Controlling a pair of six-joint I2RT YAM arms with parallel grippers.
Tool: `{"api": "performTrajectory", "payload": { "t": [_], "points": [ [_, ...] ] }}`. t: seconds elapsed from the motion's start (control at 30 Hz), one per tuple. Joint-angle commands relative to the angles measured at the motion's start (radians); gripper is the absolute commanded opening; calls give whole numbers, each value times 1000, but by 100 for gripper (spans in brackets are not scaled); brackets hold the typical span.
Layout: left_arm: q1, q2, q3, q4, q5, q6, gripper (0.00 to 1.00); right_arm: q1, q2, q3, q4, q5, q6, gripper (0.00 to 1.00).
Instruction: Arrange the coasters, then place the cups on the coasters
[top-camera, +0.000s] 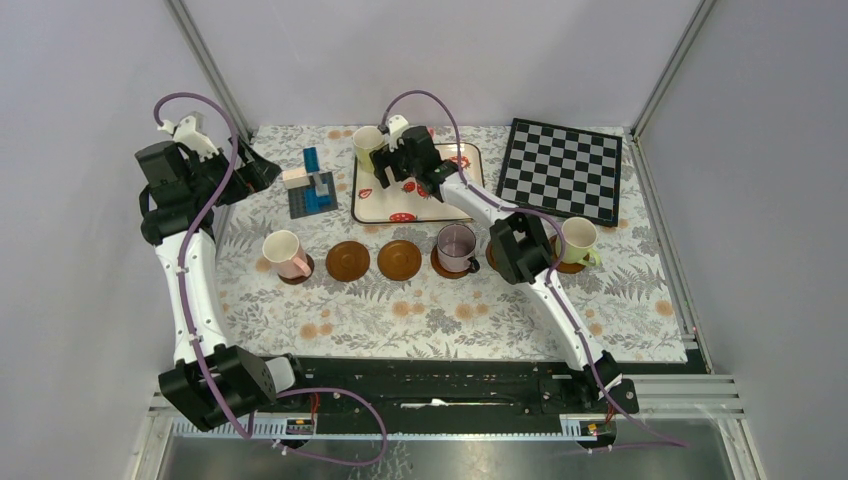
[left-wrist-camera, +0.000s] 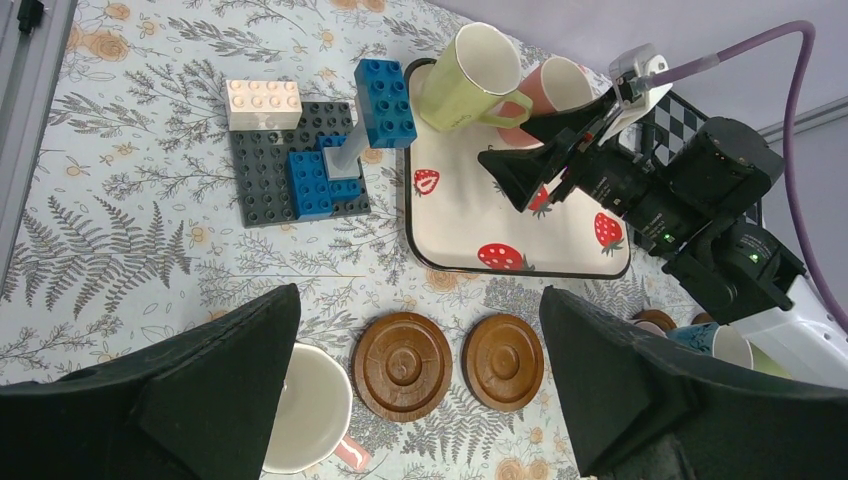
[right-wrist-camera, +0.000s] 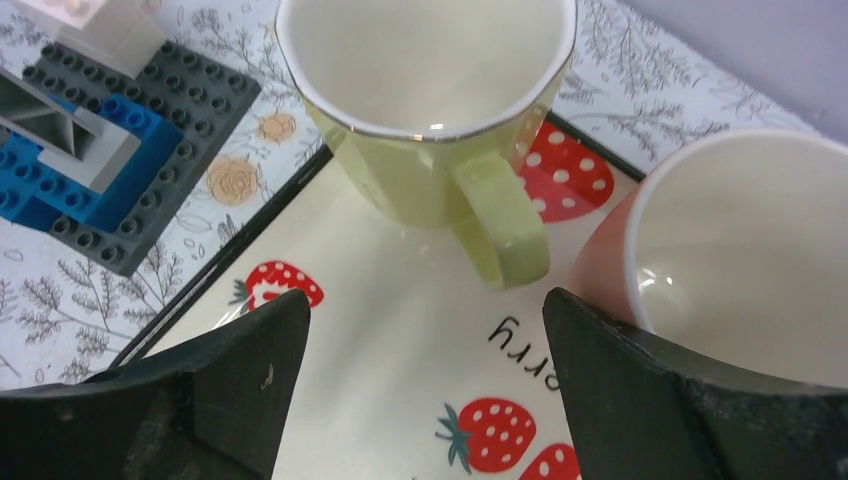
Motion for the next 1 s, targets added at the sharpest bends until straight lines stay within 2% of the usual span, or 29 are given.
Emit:
{"api": "performTrajectory", "payload": {
  "t": [0.0,0.2,0.5,0.9,0.97],
  "points": [
    [6,-14,-15,57,11,5,99,-9,17,55,127,18,-41,94],
    [6,-3,-25,66,4,8,99,-8,10,52,133,-61,-53,91],
    [7,4,-25,70,6,6,99,-8,-32,2,132,-118,-37,71],
    [8,11,-30,72,2,8,99,-8,9,54,142,-56,-55,64],
    [7,13,-30,72,0,9,99,-8,23,71,140,-54,-58,59]
  ]
}}
